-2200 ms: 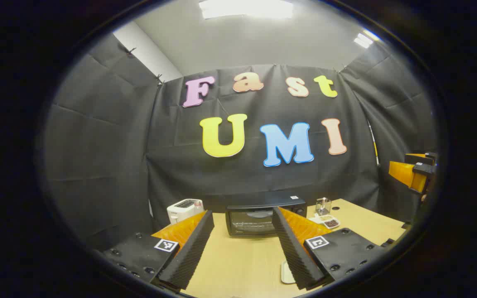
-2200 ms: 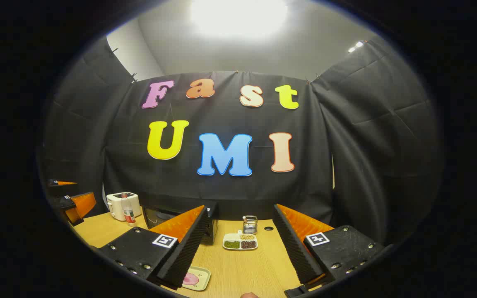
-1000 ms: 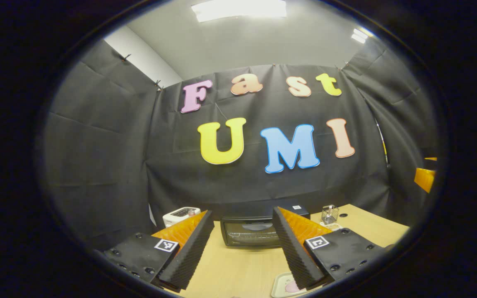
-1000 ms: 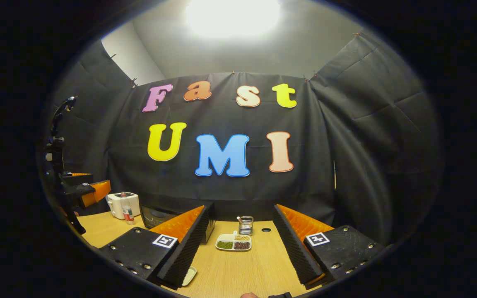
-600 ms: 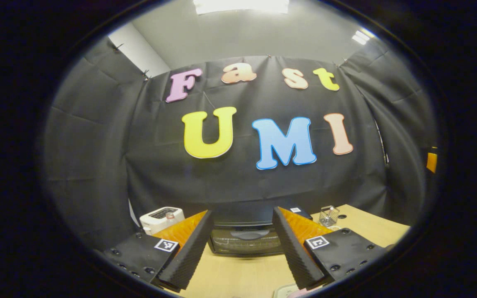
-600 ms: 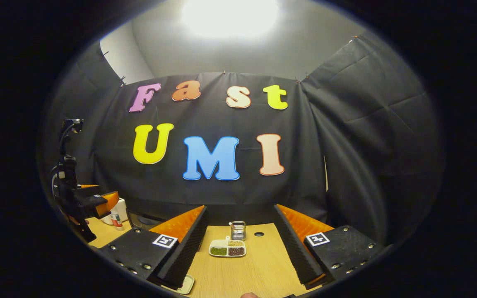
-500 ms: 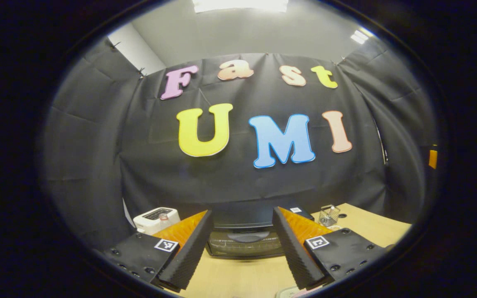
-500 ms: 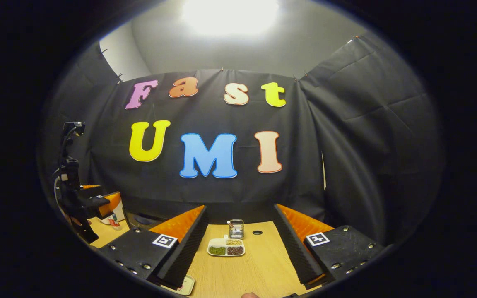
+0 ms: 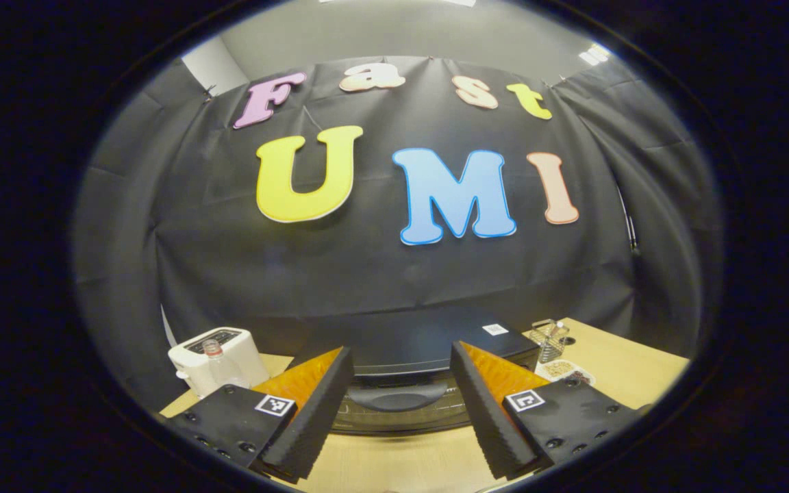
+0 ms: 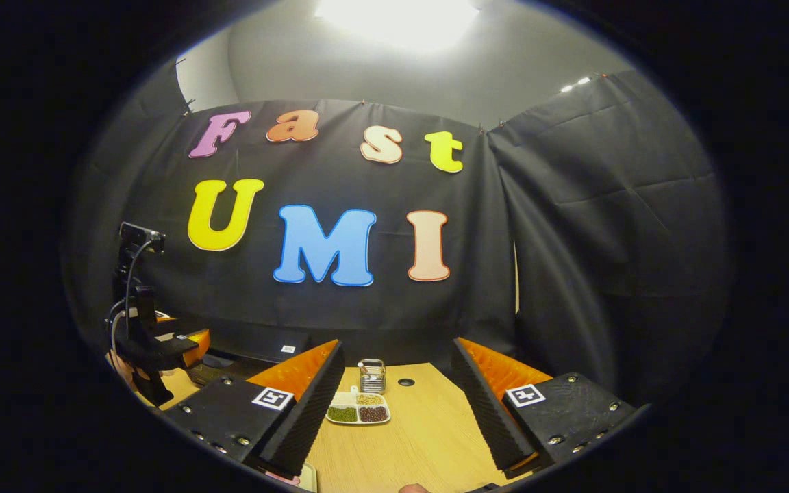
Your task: Open the electric oven with the left hand, put the food in, and close the electric oven.
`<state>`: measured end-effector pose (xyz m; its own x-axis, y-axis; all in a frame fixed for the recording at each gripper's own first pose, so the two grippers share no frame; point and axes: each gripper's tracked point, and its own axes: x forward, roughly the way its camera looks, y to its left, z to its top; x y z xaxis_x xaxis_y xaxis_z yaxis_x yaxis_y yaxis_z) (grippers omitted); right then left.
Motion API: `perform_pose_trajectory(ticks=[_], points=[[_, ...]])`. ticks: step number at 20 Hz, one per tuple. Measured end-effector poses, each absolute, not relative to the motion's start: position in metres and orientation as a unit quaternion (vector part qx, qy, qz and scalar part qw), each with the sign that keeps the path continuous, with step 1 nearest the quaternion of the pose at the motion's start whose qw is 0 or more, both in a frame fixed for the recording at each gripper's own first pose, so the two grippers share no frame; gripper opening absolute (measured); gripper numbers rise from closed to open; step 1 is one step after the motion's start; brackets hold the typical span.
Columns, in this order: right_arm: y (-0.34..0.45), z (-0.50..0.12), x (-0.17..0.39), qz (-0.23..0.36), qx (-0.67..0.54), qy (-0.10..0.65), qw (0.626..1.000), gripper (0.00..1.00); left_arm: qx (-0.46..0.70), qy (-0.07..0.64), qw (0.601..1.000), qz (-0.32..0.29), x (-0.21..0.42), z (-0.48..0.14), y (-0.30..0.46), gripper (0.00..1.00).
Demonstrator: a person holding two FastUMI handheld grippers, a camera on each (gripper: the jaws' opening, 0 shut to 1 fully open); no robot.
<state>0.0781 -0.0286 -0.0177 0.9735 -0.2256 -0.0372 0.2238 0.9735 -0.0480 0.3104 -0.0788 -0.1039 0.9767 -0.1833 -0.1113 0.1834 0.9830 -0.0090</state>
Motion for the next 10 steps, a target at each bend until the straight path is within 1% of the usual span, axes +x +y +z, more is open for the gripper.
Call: perform_pose_trajectory(ticks=[1, 2, 4, 7, 8, 10], points=[[-0.027, -0.019, 0.079, -0.117, -0.022, 0.024, 0.993, 0.97, 0.001, 0.064, 0.993, -0.095, 0.318, -0.113, -0.081, 0.96], [-0.026, -0.020, 0.080, -0.121, -0.023, 0.027, 0.992, 0.97, -0.001, 0.069, 0.993, -0.095, 0.326, -0.123, -0.083, 0.91], [-0.026, -0.022, 0.079, -0.129, -0.030, 0.032, 0.991, 0.97, -0.004, 0.082, 0.992, -0.095, 0.341, -0.143, -0.084, 1.00], [-0.029, -0.022, 0.073, -0.141, -0.046, 0.037, 0.988, 0.97, -0.001, 0.095, 0.991, -0.091, 0.355, -0.164, -0.084, 1.00], [-0.032, -0.022, 0.071, -0.146, -0.049, 0.037, 0.987, 0.97, 0.001, 0.095, 0.991, -0.089, 0.357, -0.168, -0.083, 0.96], [-0.035, -0.025, 0.066, -0.155, -0.047, 0.043, 0.986, 0.97, 0.000, 0.105, 0.991, -0.088, 0.361, -0.181, -0.084, 1.00]])
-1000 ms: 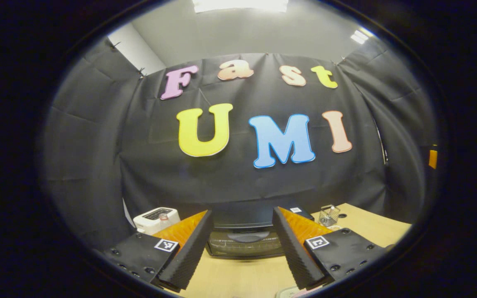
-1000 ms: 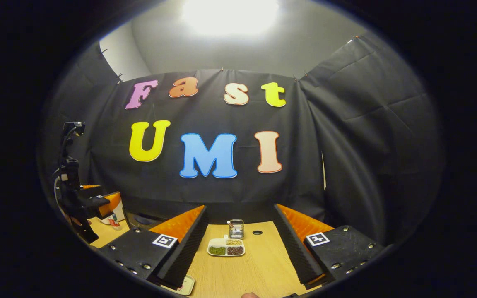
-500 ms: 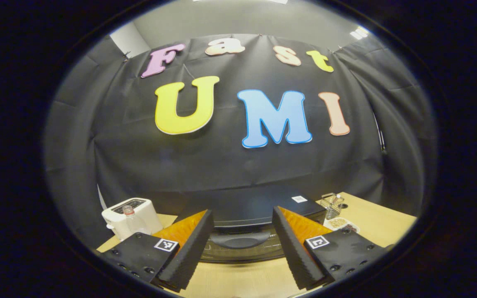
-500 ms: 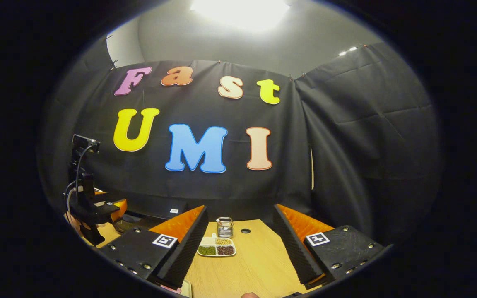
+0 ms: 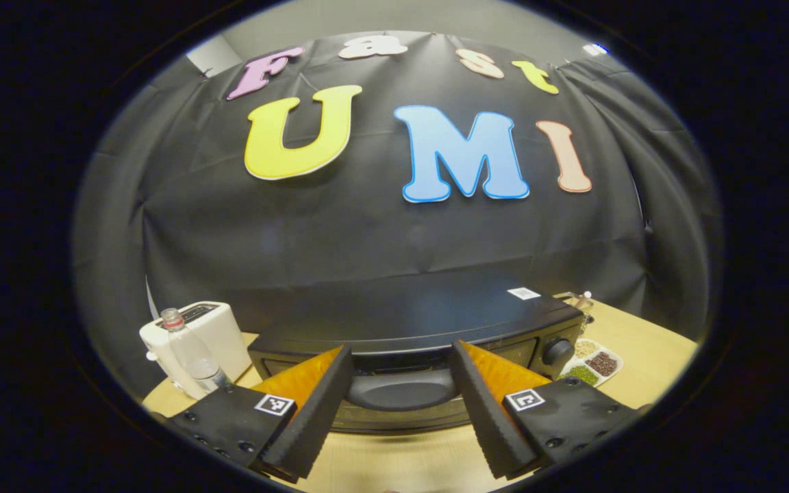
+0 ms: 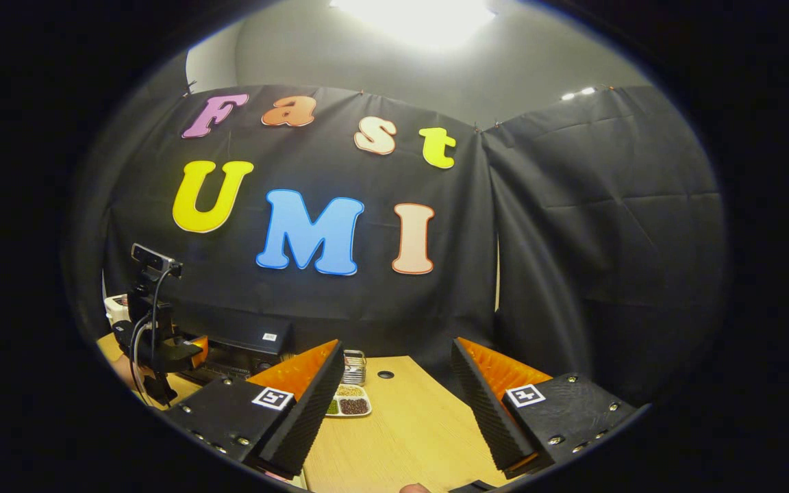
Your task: Open the electric oven with the left hand, put the food in, and close the electric oven.
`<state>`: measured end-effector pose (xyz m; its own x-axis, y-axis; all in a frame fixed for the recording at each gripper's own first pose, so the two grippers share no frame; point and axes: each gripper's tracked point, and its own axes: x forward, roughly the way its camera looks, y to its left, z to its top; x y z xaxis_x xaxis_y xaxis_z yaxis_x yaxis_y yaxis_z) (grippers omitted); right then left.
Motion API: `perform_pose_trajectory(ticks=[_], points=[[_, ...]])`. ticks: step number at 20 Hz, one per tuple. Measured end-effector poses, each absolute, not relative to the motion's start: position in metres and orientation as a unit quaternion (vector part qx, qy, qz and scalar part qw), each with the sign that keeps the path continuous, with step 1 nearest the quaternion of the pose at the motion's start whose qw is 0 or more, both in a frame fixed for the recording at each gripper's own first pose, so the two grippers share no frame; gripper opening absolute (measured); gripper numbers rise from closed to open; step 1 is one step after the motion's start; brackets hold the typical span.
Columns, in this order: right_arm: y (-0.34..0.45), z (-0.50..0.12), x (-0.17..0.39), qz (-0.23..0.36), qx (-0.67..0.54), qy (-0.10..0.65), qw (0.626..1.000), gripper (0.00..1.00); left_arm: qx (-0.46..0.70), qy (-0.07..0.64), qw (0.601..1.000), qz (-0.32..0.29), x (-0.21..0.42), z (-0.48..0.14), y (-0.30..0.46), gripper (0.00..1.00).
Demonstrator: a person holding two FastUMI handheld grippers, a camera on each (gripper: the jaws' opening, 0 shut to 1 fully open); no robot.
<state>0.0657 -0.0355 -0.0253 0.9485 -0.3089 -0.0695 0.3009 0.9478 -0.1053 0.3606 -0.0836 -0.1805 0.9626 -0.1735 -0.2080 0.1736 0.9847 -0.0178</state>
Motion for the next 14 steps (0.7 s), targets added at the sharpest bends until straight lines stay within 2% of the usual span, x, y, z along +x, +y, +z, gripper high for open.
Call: perform_pose_trajectory(ticks=[3, 4, 6, 9, 10, 11, 14], points=[[-0.041, -0.028, 0.062, -0.163, -0.040, 0.050, 0.985, 0.97, -0.004, 0.097, 0.992, -0.083, 0.358, -0.178, -0.082, 0.96], [-0.042, -0.028, 0.061, -0.164, -0.038, 0.050, 0.984, 0.97, -0.004, 0.098, 0.992, -0.081, 0.357, -0.178, -0.083, 0.92], [-0.042, -0.027, 0.060, -0.162, -0.037, 0.049, 0.985, 0.97, -0.007, 0.098, 0.992, -0.079, 0.348, -0.179, -0.082, 1.00], [-0.039, -0.028, 0.059, -0.152, -0.040, 0.047, 0.986, 0.97, -0.007, 0.103, 0.991, -0.081, 0.328, -0.185, -0.081, 0.96], [-0.039, -0.028, 0.057, -0.148, -0.039, 0.048, 0.987, 0.97, -0.005, 0.102, 0.991, -0.082, 0.321, -0.186, -0.081, 1.00], [-0.038, -0.028, 0.057, -0.145, -0.037, 0.048, 0.988, 0.97, -0.003, 0.105, 0.991, -0.082, 0.314, -0.189, -0.081, 0.96], [-0.038, -0.031, 0.054, -0.136, -0.033, 0.050, 0.989, 0.97, -0.001, 0.114, 0.990, -0.081, 0.294, -0.198, -0.080, 1.00]])
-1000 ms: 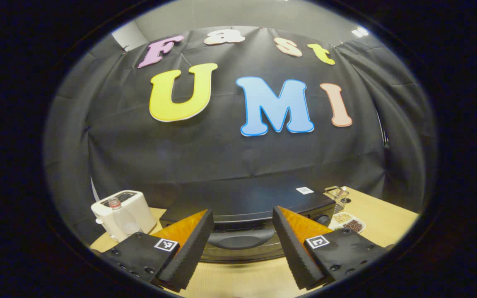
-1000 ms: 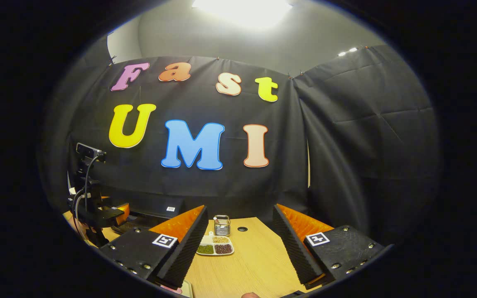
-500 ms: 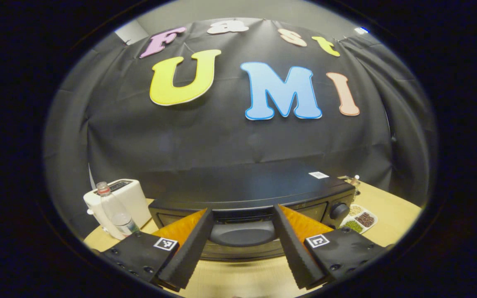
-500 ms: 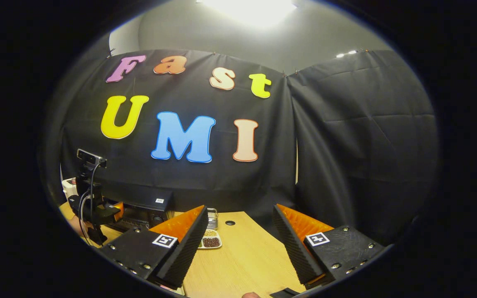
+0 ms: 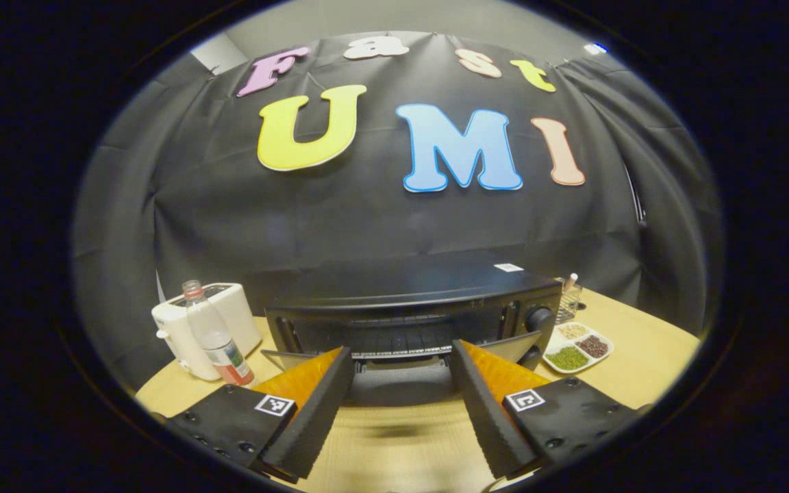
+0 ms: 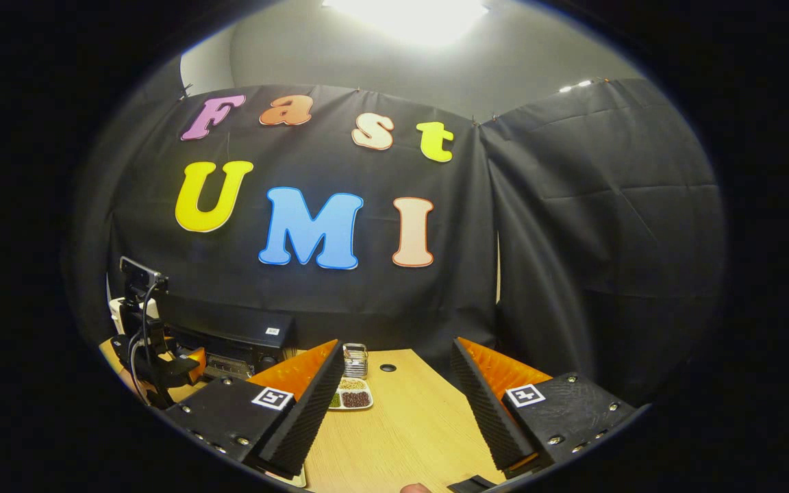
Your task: Open the electric oven with the left hand, put the food in, and close the electric oven.
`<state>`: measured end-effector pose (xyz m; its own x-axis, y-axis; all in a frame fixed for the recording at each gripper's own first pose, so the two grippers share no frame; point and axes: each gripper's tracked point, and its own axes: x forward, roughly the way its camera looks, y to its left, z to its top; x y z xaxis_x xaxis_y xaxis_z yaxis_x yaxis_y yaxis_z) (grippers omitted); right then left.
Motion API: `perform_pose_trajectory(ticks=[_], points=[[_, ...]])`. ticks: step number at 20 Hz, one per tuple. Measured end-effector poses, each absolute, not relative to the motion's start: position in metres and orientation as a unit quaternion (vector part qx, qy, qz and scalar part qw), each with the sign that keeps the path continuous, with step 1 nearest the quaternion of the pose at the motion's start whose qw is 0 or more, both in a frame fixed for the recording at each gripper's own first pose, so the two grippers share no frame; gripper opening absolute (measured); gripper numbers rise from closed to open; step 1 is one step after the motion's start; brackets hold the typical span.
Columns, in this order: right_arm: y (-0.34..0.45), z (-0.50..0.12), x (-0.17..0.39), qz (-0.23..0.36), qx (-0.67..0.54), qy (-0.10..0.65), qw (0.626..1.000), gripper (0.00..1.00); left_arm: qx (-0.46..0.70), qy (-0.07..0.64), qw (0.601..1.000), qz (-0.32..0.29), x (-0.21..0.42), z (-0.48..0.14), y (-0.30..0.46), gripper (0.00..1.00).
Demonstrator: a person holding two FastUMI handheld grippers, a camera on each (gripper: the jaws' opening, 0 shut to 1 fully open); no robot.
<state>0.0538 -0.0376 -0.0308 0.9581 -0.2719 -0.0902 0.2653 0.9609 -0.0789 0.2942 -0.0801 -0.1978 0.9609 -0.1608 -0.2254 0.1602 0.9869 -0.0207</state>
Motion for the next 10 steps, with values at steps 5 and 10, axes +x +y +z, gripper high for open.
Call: perform_pose_trajectory(ticks=[5, 10], points=[[-0.038, -0.037, 0.050, -0.124, -0.027, 0.058, 0.990, 0.97, 0.000, 0.145, 0.986, -0.077, 0.267, -0.223, -0.079, 0.96], [-0.035, -0.049, 0.049, -0.111, -0.030, 0.074, 0.991, 0.97, 0.000, 0.172, 0.982, -0.081, 0.243, -0.254, -0.080, 1.00]])
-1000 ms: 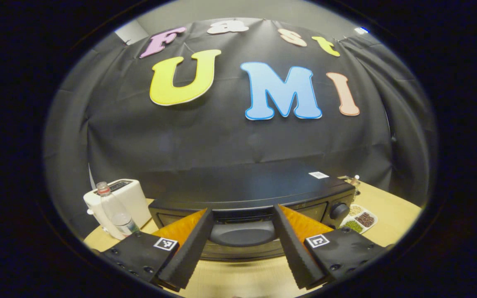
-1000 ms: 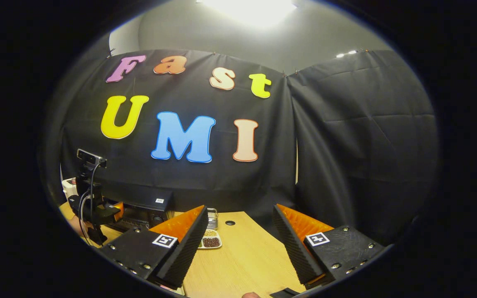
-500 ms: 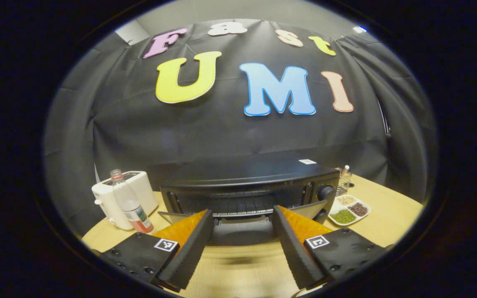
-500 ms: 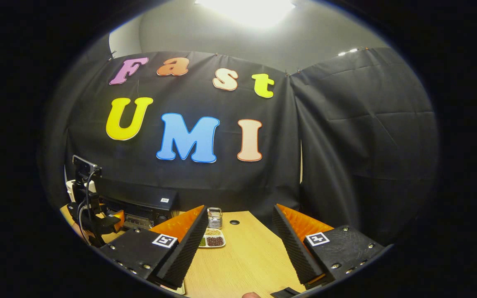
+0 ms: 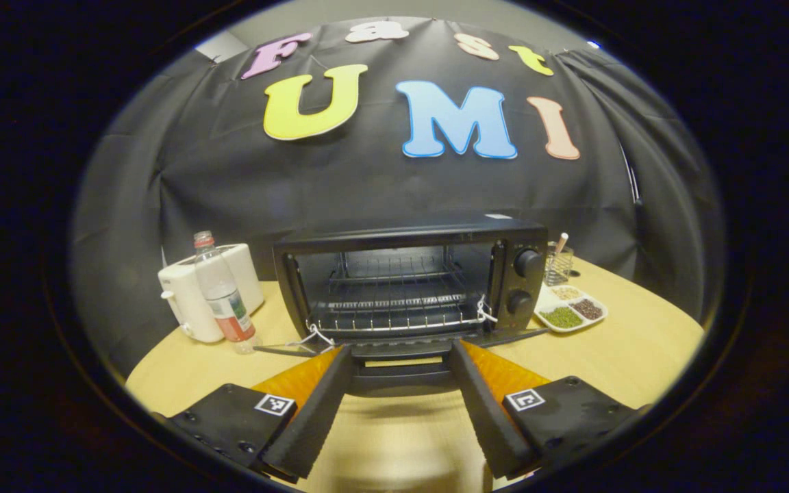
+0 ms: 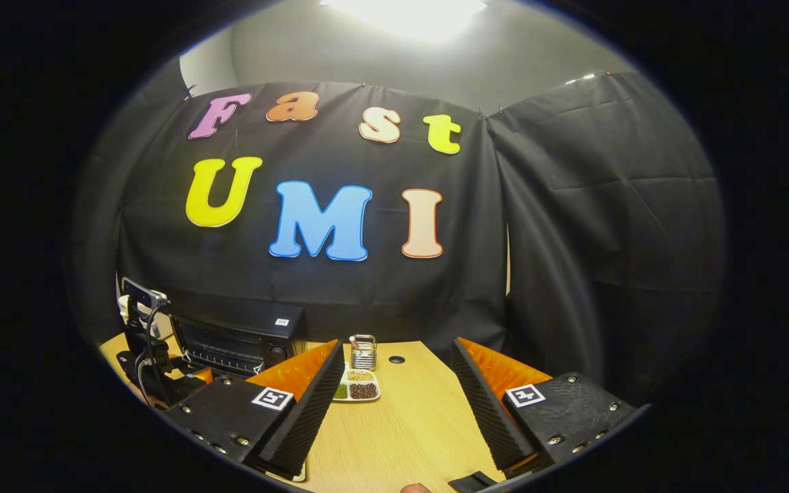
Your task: Open the electric oven with the left hand, put the food in, and close the electric oven.
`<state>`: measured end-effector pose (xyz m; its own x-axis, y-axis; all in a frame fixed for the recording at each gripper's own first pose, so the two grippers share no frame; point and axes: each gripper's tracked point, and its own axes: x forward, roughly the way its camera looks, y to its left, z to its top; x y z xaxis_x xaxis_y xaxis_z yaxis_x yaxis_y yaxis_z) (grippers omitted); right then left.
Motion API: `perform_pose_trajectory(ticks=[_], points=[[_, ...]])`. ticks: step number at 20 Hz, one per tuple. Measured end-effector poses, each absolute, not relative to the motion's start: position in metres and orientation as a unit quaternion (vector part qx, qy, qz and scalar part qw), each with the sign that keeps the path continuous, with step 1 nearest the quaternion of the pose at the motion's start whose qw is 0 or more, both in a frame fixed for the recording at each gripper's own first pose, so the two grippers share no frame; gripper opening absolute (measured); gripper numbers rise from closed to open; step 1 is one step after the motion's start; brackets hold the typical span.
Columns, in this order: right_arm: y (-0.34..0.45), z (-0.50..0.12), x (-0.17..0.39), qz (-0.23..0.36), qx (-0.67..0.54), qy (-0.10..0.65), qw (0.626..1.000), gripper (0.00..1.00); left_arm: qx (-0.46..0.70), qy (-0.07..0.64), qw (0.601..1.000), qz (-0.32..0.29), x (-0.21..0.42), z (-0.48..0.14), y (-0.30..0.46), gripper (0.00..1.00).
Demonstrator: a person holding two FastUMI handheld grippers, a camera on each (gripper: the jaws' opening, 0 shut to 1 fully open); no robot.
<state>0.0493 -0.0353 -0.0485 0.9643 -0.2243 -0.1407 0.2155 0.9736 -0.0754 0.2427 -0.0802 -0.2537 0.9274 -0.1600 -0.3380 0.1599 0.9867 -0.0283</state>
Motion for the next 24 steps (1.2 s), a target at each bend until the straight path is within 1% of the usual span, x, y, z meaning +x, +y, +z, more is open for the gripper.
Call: perform_pose_trajectory(ticks=[1, 3, 4, 5, 8, 9, 10, 12, 13, 14, 17, 19, 21, 22, 23, 24], points=[[-0.034, -0.051, 0.050, -0.109, -0.028, 0.078, 0.991, 0.97, 0.001, 0.179, 0.980, -0.083, 0.239, -0.262, -0.082, 0.97], [-0.030, -0.054, 0.052, -0.105, -0.020, 0.083, 0.991, 0.97, 0.006, 0.189, 0.978, -0.085, 0.233, -0.272, -0.082, 0.96], [-0.027, -0.059, 0.055, -0.103, -0.013, 0.088, 0.991, 0.97, 0.005, 0.192, 0.978, -0.085, 0.231, -0.277, -0.081, 0.91], [-0.023, -0.063, 0.057, -0.099, -0.008, 0.096, 0.990, 0.97, 0.004, 0.196, 0.977, -0.086, 0.228, -0.281, -0.082, 0.91], [-0.011, -0.075, 0.067, -0.090, 0.010, 0.116, 0.989, 0.97, -0.005, 0.213, 0.972, -0.098, 0.219, -0.297, -0.085, 1.00], [-0.005, -0.076, 0.071, -0.085, 0.020, 0.118, 0.989, 0.97, -0.006, 0.221, 0.970, -0.105, 0.213, -0.301, -0.086, 0.92], [0.001, -0.078, 0.076, -0.079, 0.028, 0.121, 0.989, 0.97, -0.005, 0.222, 0.969, -0.110, 0.209, -0.302, -0.087, 1.00], [0.011, -0.084, 0.084, -0.065, 0.034, 0.127, 0.989, 0.97, -0.003, 0.218, 0.968, -0.120, 0.201, -0.298, -0.089, 0.97], [0.016, -0.087, 0.087, -0.056, 0.034, 0.131, 0.989, 0.97, -0.003, 0.211, 0.970, -0.121, 0.196, -0.289, -0.087, 0.97], [0.021, -0.092, 0.089, -0.043, 0.040, 0.140, 0.988, 0.98, -0.004, 0.204, 0.971, -0.120, 0.193, -0.280, -0.085, 1.00], [0.044, -0.102, 0.090, 0.022, 0.071, 0.165, 0.983, 0.98, -0.017, 0.176, 0.980, -0.095, 0.181, -0.236, -0.071, 1.00], [0.054, -0.116, 0.089, 0.066, 0.082, 0.192, 0.976, 0.98, -0.029, 0.146, 0.986, -0.070, 0.171, -0.198, -0.061, 0.91], [0.066, -0.132, 0.085, 0.119, 0.100, 0.229, 0.961, 0.98, -0.032, 0.117, 0.992, -0.041, 0.160, -0.161, -0.047, 0.97], [0.069, -0.140, 0.082, 0.138, 0.109, 0.249, 0.952, 0.98, -0.029, 0.103, 0.994, -0.030, 0.154, -0.145, -0.042, 0.94], [0.071, -0.150, 0.080, 0.155, 0.119, 0.270, 0.943, 0.98, -0.023, 0.091, 0.995, -0.018, 0.147, -0.130, -0.036, 0.96], [0.075, -0.159, 0.076, 0.170, 0.132, 0.295, 0.931, 0.98, -0.018, 0.077, 0.997, -0.007, 0.140, -0.113, -0.029, 0.96]])
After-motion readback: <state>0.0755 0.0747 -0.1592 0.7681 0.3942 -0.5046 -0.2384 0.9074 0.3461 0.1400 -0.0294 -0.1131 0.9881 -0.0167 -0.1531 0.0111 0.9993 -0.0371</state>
